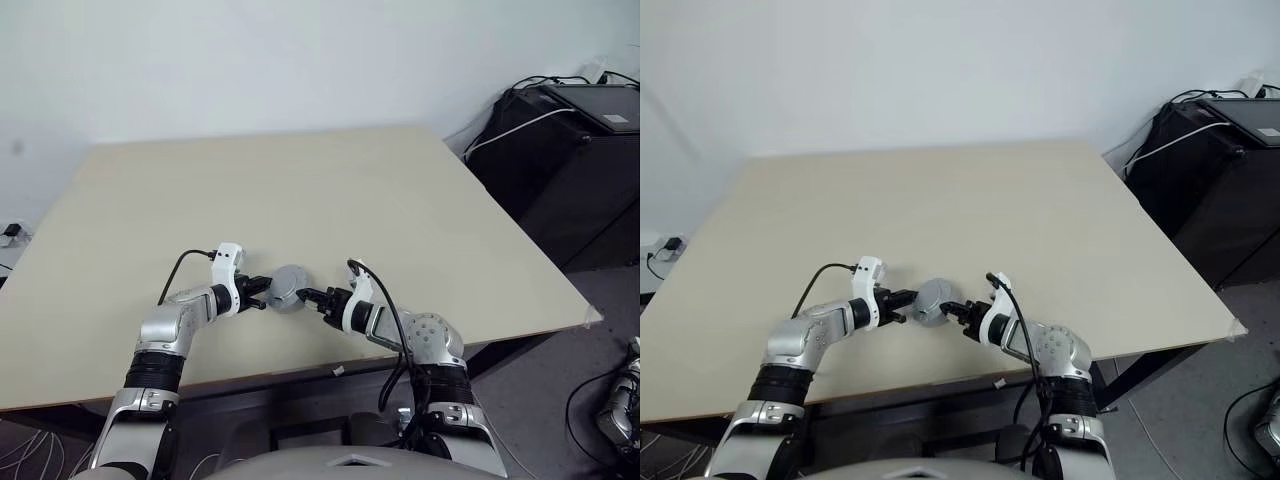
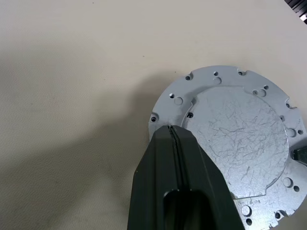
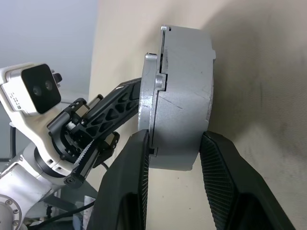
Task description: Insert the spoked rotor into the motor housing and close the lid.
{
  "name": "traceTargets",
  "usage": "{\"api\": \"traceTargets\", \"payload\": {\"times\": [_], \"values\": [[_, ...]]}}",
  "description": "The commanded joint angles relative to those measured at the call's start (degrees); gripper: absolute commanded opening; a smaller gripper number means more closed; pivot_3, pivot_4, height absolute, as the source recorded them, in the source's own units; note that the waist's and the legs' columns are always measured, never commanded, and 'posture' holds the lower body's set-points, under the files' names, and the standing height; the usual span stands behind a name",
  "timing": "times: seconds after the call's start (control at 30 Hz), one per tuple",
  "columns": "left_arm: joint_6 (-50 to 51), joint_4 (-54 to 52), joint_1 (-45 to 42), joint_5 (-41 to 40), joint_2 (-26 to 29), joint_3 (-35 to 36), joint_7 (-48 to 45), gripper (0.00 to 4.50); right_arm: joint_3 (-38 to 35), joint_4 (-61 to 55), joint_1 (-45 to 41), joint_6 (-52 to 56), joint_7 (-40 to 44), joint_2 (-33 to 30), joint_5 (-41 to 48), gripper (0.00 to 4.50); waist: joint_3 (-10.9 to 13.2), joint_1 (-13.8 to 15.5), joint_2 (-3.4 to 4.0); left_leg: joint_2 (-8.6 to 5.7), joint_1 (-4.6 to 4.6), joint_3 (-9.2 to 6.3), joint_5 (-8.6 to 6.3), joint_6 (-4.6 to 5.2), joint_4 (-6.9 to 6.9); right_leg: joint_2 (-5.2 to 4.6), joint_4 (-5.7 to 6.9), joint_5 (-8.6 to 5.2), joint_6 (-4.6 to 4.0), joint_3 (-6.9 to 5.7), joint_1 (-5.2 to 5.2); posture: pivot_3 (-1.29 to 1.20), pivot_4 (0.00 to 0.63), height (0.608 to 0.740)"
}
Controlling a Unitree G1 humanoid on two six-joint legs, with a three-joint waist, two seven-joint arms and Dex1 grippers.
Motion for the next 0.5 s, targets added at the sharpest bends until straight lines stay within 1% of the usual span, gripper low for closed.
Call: {"api": "traceTargets", "payload": {"times": [0.03, 0.1, 0.17, 0.2, 0.23, 0.27, 0.43, 0.5], "values": [[1.5, 1.2, 1.0, 0.3, -1.8, -3.7, -0.9, 0.0, 4.8, -2.8, 0.4, -1.7, 1.7, 4.5, 0.1, 1.27, 0.0, 0.0, 0.01, 0.0, 0.0, 0.0, 0.0, 0.0, 0.0, 0.0, 0.0, 0.0, 0.0, 0.0, 0.0, 0.0, 0.0, 0.74], [1.5, 1.3, 1.0, 0.3, -1.8, -3.7, -1.0, 0.0, 4.9, -2.6, 0.3, -2.0, 1.9, 4.5, 0.1, 1.27, 0.0, 0.0, 0.01, 0.0, 0.05, 0.0, 0.0, 0.0, 0.01, 0.0, 0.0, 0.0, 0.0, -0.01, 0.0, 0.0, 0.0, 0.74], [1.4, 1.3, 1.0, 0.3, -1.8, -3.7, -1.0, 0.0, 4.9, -2.7, 0.2, -2.0, 2.6, 4.4, 0.5, 1.98, 0.0, 0.0, 0.01, 0.0, 0.06, 0.0, 0.0, 0.0, 0.02, 0.0, 0.0, 0.0, 0.01, 0.0, 0.0, 0.0, 0.0, 0.74], [1.4, 1.2, 1.0, 0.3, -1.9, -3.7, -1.0, 0.0, 4.9, -2.8, 0.2, -2.0, 2.7, 4.4, 0.5, 2.19, 0.0, 0.0, 0.0, 0.0, 0.05, 0.01, 0.0, 0.0, 0.02, 0.0, 0.0, 0.0, 0.01, 0.01, 0.0, 0.0, 0.0, 0.74], [1.4, 1.2, 1.1, 0.4, -1.9, -3.7, -1.0, 0.0, 5.0, -2.9, 0.2, -2.0, 2.8, 4.4, 0.6, 2.59, 0.0, 0.0, 0.0, 0.0, 0.0, 0.0, 0.0, 0.0, 0.01, 0.0, 0.0, 0.0, 0.01, 0.0, 0.01, 0.0, 0.0, 0.74], [1.4, 1.2, 1.1, 0.4, -1.9, -3.7, -1.0, 0.0, 5.1, -2.9, 0.2, -2.1, 2.7, 4.4, 0.6, 2.85, 0.0, 0.0, 0.0, 0.0, -0.03, 0.01, 0.0, 0.0, 0.01, 0.0, 0.0, 0.0, 0.0, 0.01, 0.02, 0.0, 0.0, 0.74], [1.3, 1.3, 1.0, 0.6, -2.0, -3.7, -1.0, 0.0, 5.3, -1.7, -0.4, -2.7, 2.5, 4.9, 0.1, 4.47, 0.0, 0.0, -0.01, 0.0, -0.03, 0.0, 0.0, 0.0, -0.01, 0.03, 0.0, 0.0, -0.01, 0.01, 0.06, 0.0, 0.0, 0.74], [1.2, 1.2, 1.0, 0.7, -2.0, -3.7, -1.0, 0.0, 4.9, -1.1, -0.7, -3.3, 2.3, 5.2, 0.0, 4.47, 0.0, 0.0, -0.01, 0.0, 0.03, -0.01, 0.0, 0.0, 0.03, 0.03, 0.01, 0.0, 0.0, 0.01, 0.02, 0.0, 0.0, 0.74]]}}
